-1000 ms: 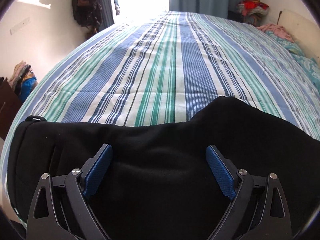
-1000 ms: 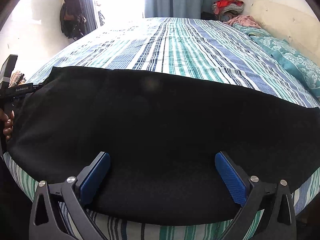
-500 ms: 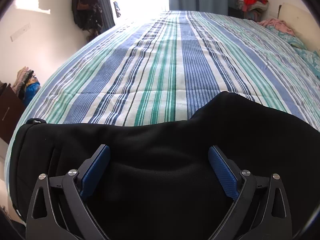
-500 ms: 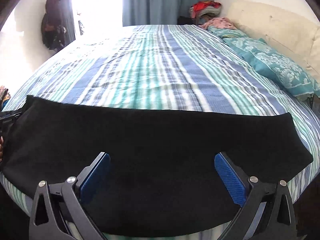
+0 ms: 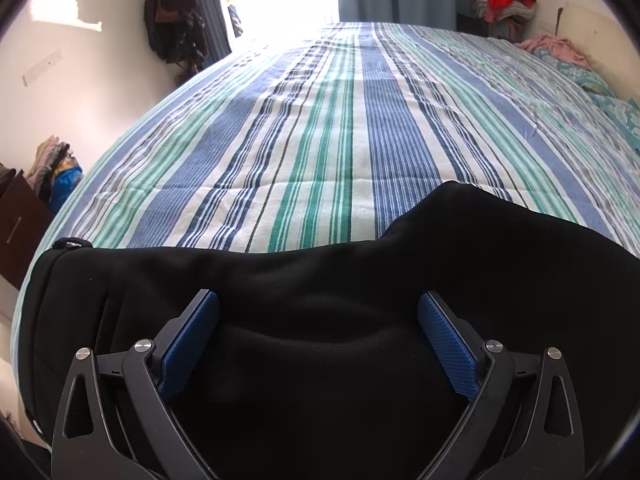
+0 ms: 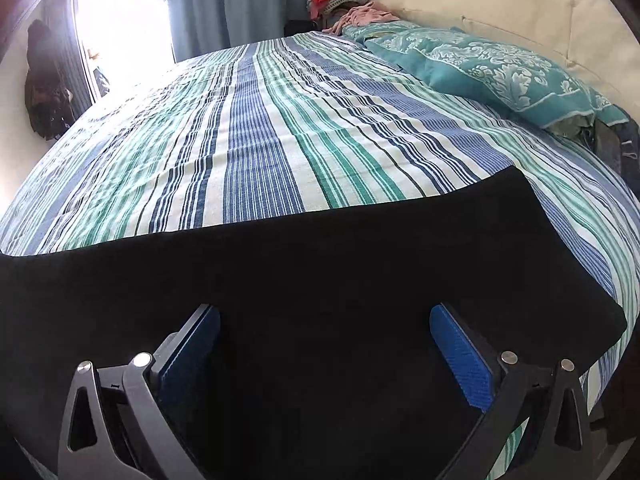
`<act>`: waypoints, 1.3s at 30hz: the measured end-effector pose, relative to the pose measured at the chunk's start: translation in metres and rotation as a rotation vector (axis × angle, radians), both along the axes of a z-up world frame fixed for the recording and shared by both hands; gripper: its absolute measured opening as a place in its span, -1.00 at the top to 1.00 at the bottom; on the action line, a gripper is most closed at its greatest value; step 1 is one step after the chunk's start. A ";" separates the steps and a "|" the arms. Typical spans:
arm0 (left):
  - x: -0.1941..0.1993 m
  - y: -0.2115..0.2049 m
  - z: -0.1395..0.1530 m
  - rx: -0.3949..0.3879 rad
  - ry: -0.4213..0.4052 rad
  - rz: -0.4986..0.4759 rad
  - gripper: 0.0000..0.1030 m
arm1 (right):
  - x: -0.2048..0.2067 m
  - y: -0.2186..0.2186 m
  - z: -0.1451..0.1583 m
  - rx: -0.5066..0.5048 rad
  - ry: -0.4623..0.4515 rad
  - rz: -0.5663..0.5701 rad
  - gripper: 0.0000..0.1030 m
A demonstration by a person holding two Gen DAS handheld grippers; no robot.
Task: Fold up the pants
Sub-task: 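Open both tools and move them over the folded pants, then roll the right tool and grasp the edge of the folded black pants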
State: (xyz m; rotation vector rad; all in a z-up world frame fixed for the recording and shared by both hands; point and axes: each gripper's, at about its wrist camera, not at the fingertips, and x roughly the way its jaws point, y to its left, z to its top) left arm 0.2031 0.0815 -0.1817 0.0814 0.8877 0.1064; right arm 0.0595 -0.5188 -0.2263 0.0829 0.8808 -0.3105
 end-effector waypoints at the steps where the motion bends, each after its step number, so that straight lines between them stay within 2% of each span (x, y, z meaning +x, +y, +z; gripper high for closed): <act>1: 0.000 0.000 0.000 -0.001 -0.002 0.000 -0.94 | 0.000 0.001 0.000 -0.004 0.000 0.003 -1.00; 16: 0.001 -0.001 -0.001 0.001 -0.007 0.001 -0.95 | -0.002 0.003 -0.001 -0.019 -0.019 -0.006 -1.00; 19: 0.001 -0.001 -0.001 0.000 -0.007 0.001 -0.96 | 0.002 0.000 0.003 -0.004 0.012 0.019 -1.00; 21: 0.001 -0.001 -0.001 0.002 -0.008 0.001 -0.96 | 0.008 -0.009 0.008 0.022 0.061 0.080 -1.00; 24: 0.002 -0.001 -0.001 0.005 -0.007 0.002 -0.96 | 0.014 -0.032 0.016 -0.056 0.138 0.116 -0.99; 27: 0.002 -0.002 -0.001 0.006 -0.008 0.002 -0.96 | 0.011 -0.077 0.026 -0.107 0.166 0.060 -0.99; 29: 0.002 -0.001 -0.001 0.009 -0.008 0.002 -0.96 | 0.006 -0.111 0.036 -0.133 0.173 -0.025 -0.99; 31: 0.003 -0.002 -0.001 0.013 -0.008 0.003 -0.96 | -0.002 -0.147 0.045 -0.068 0.162 -0.095 -0.99; 34: 0.003 -0.002 -0.002 0.018 -0.008 0.003 -0.97 | -0.015 -0.191 0.054 0.146 0.124 -0.162 -0.99; 36: 0.003 -0.002 -0.002 0.022 -0.008 0.004 -0.97 | -0.023 -0.208 0.058 0.329 0.049 -0.140 -0.91; 38: 0.004 -0.002 -0.002 0.024 -0.008 0.004 -0.97 | -0.024 -0.217 0.059 0.493 -0.008 -0.094 -0.61; 39: 0.003 -0.003 -0.002 0.025 -0.008 0.004 -0.97 | -0.022 -0.219 0.057 0.556 -0.009 -0.070 -0.54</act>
